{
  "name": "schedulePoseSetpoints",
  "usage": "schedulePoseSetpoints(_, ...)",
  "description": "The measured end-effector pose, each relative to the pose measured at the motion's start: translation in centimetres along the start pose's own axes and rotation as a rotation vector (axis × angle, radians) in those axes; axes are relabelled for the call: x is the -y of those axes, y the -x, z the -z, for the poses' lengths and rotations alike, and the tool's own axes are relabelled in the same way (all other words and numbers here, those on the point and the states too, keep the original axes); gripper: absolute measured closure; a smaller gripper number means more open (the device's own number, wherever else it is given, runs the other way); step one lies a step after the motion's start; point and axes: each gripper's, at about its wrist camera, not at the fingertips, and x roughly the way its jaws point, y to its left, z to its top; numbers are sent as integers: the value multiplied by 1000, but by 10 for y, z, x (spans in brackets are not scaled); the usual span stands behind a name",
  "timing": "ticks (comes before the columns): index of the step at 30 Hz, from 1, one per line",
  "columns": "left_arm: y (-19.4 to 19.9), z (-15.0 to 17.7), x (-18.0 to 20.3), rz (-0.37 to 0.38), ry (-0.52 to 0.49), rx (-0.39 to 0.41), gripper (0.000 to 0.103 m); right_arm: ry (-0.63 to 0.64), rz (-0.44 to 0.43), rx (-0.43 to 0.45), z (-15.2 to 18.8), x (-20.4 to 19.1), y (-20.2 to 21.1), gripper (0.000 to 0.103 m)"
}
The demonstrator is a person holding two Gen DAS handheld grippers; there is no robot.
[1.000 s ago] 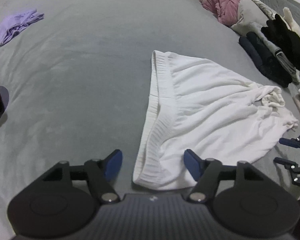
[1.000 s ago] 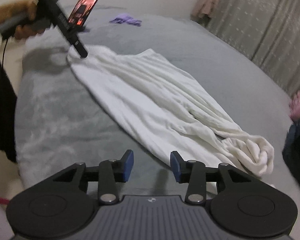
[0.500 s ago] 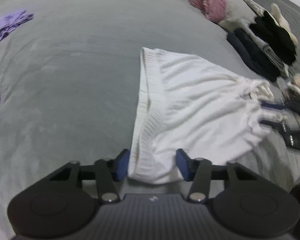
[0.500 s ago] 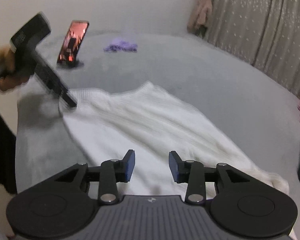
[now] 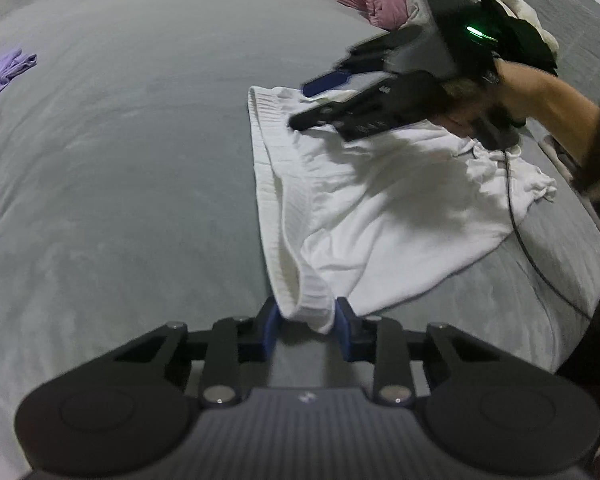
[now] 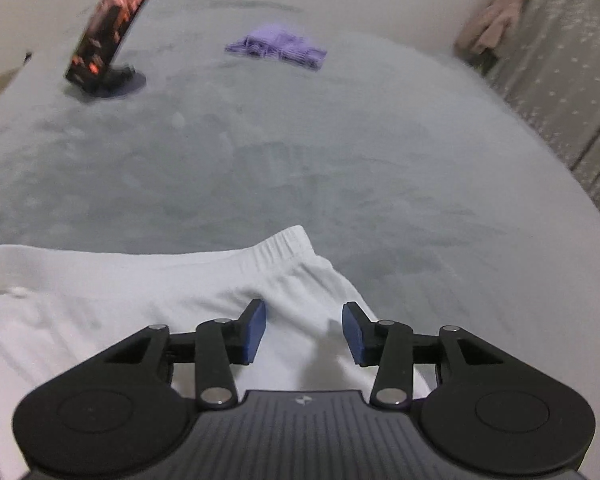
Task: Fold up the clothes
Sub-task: 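Grasp the waistband with the left gripper while the right grasps the waistband too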
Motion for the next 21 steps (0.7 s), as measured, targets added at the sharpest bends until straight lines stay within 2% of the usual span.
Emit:
schedulePoseSetpoints(3, -1, 1, 3, -8, -20, -1, 87, -8, -33, 3, -4, 10, -11, 42)
schedulePoseSetpoints(6, -1, 1, 5, -17, -33, -3, 91, -49, -85, 0, -3, 20, -17, 44)
schedulePoseSetpoints(8, -1, 0, 6, -22, -30, -1, 94, -86, -134, 9, 1, 23, -15, 62)
schedulePoseSetpoints(10, 2, -1, 6, -28, -22, 12, 97, -97, -149, 30, 3, 20, -11, 92)
schedulePoseSetpoints(11, 3, -1, 6, -32, -18, 20, 97, -88, -137, 53, 5, 16, -7, 98)
schedulePoseSetpoints(12, 4, -2, 6, -36, -14, 27, 97, -81, -124, 67, 5, 11, -6, 98)
schedulePoseSetpoints(16, 16, -6, -2, -62, 20, 84, 98, -43, 21, 185, 7, -10, 13, 98)
schedulePoseSetpoints(18, 19, -10, -8, -78, 51, 107, 98, -86, 86, 249, -1, -3, 23, 98)
schedulePoseSetpoints(21, 16, -18, -19, -121, 93, 119, 101, -110, 126, 265, -16, 9, 19, 98)
